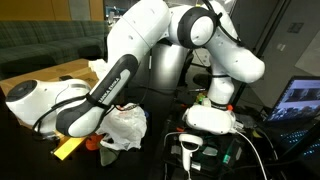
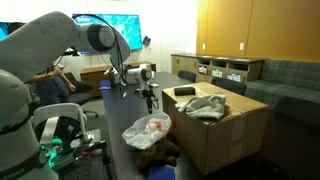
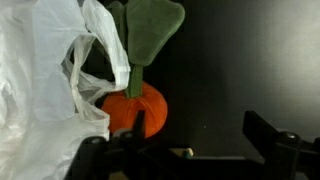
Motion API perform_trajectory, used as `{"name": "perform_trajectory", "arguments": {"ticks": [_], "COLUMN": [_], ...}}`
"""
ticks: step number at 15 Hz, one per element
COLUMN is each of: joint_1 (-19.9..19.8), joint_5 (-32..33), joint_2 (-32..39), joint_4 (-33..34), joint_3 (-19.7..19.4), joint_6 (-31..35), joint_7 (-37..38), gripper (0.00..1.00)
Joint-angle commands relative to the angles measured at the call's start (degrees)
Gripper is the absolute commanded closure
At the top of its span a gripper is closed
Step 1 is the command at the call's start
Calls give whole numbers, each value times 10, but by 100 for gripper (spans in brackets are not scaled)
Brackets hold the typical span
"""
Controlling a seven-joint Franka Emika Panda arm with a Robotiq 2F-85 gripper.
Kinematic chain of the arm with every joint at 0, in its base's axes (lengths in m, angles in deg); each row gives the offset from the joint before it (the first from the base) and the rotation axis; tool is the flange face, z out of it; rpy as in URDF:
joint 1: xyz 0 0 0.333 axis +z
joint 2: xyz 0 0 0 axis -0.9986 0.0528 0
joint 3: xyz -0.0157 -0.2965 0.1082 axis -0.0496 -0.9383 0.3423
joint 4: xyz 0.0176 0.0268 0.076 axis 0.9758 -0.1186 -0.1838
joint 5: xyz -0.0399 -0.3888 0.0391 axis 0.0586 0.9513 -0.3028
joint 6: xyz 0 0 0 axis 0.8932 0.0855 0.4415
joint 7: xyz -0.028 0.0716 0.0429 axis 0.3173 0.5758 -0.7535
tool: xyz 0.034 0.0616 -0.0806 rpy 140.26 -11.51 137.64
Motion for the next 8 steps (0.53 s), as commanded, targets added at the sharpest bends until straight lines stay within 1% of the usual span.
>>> {"name": "perform_trajectory", "arguments": {"ticks": [1,5,8], "joint_1": [-34,-63,-77], "joint_5": [-20,-27,-30], "joint_2": [0,-1,7], "joint_4": [-18,-37,-33], "joint_3": [4,8,8], "joint_6": [24,42,46], "joint_7": [-39,-68,-80], "gripper": [0,0,0]}}
